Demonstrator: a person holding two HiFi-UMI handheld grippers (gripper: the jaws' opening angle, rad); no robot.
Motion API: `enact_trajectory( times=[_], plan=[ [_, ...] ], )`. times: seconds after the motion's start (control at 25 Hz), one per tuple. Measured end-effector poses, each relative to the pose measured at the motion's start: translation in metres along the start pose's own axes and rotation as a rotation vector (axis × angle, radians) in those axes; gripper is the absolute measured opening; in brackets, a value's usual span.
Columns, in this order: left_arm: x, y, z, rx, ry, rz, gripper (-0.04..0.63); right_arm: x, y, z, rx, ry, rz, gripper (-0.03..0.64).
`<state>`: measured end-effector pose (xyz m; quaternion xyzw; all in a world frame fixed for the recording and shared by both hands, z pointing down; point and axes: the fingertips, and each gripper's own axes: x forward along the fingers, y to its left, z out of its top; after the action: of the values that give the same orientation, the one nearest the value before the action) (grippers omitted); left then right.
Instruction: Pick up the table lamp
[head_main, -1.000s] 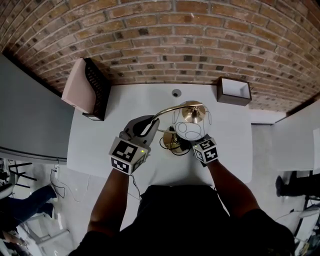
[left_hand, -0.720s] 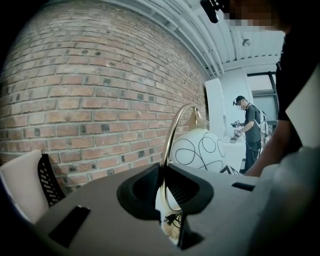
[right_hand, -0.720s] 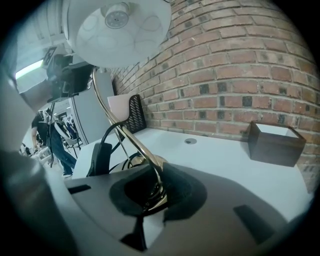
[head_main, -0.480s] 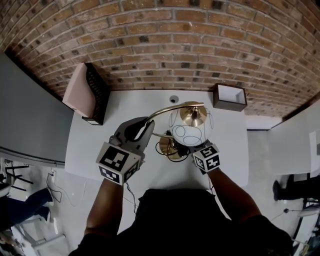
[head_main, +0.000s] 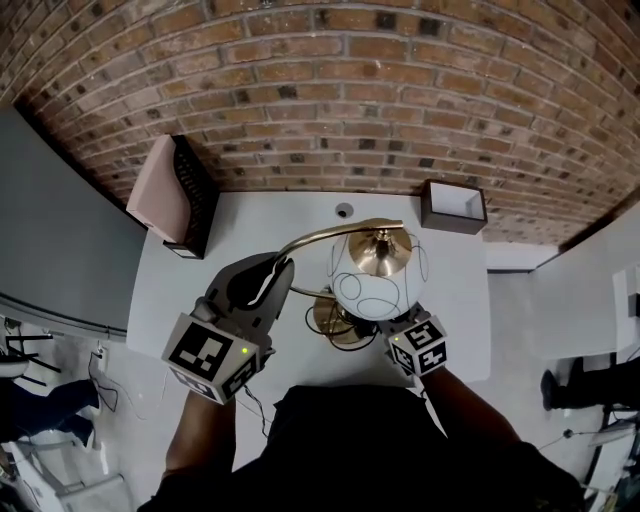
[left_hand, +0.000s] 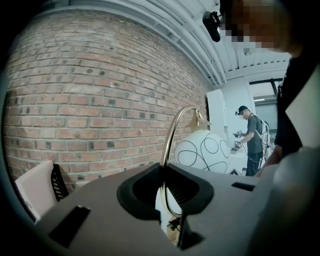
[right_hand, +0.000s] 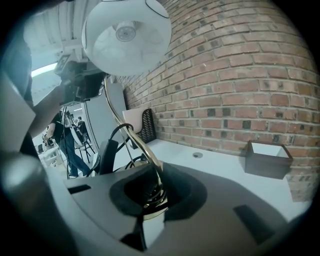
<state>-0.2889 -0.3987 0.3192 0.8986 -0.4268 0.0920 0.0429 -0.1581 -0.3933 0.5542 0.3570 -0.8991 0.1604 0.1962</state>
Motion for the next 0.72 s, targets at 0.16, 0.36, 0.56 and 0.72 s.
enact_trajectory(
  times=[0.16,0.36,0.56,0.72],
  plan=[
    [-0.009,-0.01,0.006,0.01,-0.004,-0.011,0.037,-0.011,0.007,0.004,-0.011,-0.016,0.003,0.048],
    [-0.016,-0.022,0.005,0.017,0.013,-0.03,0.037,-0.019,0.011,0.001,-0.015,-0.015,0.006,0.048],
    [-0.014,-0.029,-0.001,0.018,0.032,-0.031,0.037,-0.021,0.01,-0.009,-0.002,-0.012,0.004,0.048],
    [-0.012,-0.032,-0.003,0.024,0.034,-0.035,0.037,-0.021,0.01,-0.014,0.008,-0.011,0.003,0.048]
  ],
)
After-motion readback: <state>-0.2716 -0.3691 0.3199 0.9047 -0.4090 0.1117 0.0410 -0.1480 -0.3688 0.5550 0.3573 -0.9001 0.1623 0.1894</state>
